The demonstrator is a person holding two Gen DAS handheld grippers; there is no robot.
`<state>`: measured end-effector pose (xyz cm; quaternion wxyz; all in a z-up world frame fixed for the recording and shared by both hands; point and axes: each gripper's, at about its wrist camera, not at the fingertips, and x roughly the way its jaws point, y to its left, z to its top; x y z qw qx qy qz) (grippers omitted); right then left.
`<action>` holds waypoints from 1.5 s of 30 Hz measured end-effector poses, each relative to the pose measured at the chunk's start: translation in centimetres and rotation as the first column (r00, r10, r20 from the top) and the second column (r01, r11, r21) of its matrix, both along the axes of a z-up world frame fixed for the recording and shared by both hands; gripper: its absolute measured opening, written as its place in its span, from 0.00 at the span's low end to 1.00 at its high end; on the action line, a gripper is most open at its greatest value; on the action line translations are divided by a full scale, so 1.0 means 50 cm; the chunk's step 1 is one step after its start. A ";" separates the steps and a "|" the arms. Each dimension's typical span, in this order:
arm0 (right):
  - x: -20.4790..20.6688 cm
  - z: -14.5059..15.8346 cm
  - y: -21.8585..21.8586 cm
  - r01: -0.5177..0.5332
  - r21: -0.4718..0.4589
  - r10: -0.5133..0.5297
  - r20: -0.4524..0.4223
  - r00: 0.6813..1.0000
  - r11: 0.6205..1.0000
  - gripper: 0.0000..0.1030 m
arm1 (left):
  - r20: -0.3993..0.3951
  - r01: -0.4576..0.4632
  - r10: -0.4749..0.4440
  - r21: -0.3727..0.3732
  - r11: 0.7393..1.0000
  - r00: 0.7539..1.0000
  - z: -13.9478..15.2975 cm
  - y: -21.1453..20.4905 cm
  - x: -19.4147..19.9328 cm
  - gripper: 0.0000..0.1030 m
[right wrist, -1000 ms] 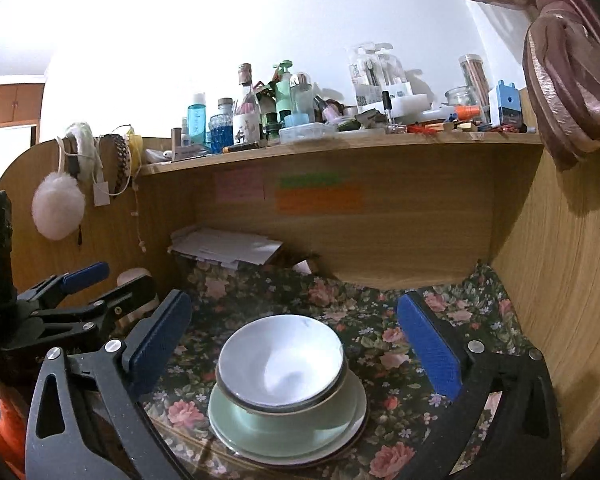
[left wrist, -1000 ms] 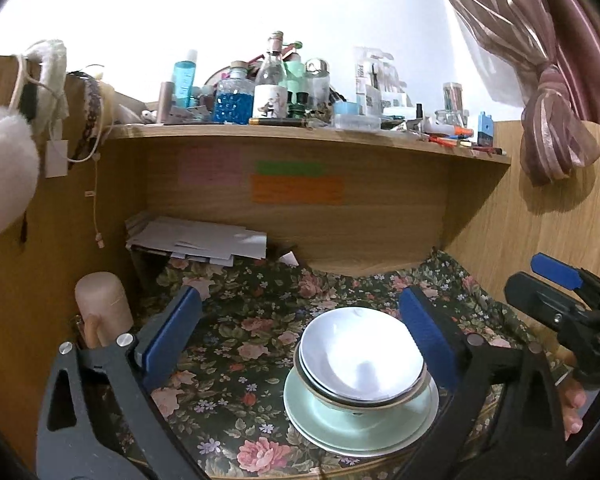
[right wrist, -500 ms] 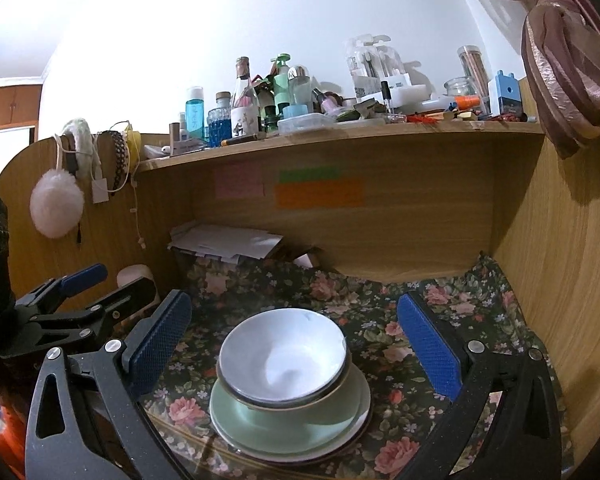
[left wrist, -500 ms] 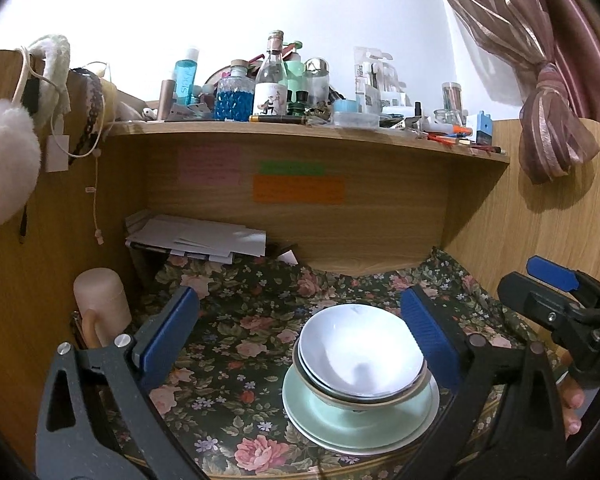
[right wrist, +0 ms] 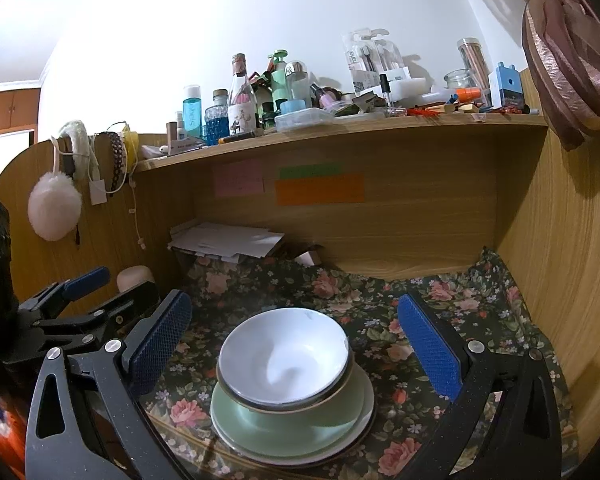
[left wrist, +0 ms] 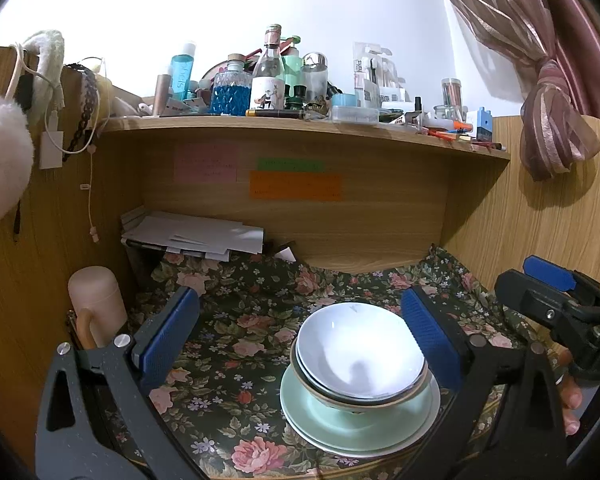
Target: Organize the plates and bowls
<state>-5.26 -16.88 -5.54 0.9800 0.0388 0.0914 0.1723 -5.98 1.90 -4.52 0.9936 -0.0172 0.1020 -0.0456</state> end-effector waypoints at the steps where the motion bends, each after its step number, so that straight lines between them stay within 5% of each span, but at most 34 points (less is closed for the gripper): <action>1: 0.001 0.000 0.000 0.000 0.000 0.000 -0.001 1.000 1.000 1.00 | 0.000 -0.001 0.001 0.000 1.000 1.000 0.000 0.000 -0.001 1.00; 45: 0.002 0.000 0.000 -0.009 0.022 0.009 -0.006 1.000 1.000 1.00 | -0.021 0.039 -0.039 -0.005 0.999 0.999 -0.005 -0.009 0.014 1.00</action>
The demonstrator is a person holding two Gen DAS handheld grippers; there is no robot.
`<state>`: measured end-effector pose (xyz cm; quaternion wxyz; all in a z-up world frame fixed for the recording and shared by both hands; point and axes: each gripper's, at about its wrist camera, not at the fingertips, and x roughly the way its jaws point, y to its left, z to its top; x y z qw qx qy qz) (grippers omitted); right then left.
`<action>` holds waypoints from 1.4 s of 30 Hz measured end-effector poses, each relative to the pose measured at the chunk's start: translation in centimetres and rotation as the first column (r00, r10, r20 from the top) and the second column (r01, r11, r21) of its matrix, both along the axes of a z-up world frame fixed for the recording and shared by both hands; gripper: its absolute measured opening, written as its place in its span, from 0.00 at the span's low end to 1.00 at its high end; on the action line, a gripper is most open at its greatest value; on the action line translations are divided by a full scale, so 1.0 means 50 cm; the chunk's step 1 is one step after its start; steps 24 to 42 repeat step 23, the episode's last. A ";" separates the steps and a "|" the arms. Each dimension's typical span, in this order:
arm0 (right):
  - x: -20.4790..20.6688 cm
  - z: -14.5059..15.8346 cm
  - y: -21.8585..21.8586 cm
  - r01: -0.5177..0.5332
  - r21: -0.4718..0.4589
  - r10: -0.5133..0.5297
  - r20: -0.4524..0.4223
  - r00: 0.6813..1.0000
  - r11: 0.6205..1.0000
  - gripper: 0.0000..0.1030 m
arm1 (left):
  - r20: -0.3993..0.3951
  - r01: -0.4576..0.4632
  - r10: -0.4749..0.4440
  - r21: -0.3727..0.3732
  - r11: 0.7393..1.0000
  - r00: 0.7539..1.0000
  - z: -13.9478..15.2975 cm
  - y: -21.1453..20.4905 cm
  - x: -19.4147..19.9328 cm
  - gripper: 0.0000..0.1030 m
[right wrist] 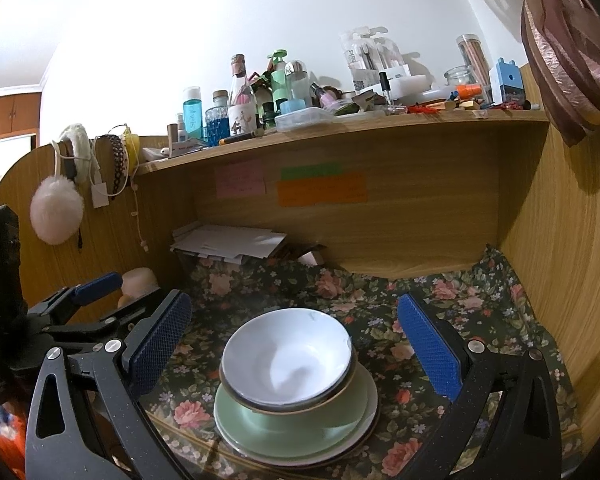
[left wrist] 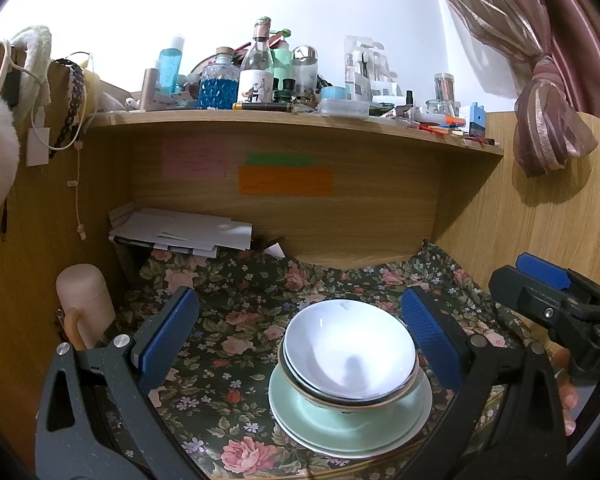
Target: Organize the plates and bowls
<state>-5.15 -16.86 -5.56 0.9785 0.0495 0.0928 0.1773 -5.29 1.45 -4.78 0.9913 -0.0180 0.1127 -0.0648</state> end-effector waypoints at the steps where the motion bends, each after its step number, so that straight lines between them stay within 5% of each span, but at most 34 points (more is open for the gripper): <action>1: 0.000 0.000 0.000 -0.001 -0.001 0.001 0.000 1.000 1.000 1.00 | -0.005 0.002 -0.002 -0.002 1.000 1.000 -0.001 0.001 0.003 1.00; 42: 0.014 -0.005 0.004 -0.012 0.002 0.012 -0.009 1.000 1.000 1.00 | -0.039 0.024 -0.025 -0.028 0.999 0.999 -0.007 0.015 0.025 1.00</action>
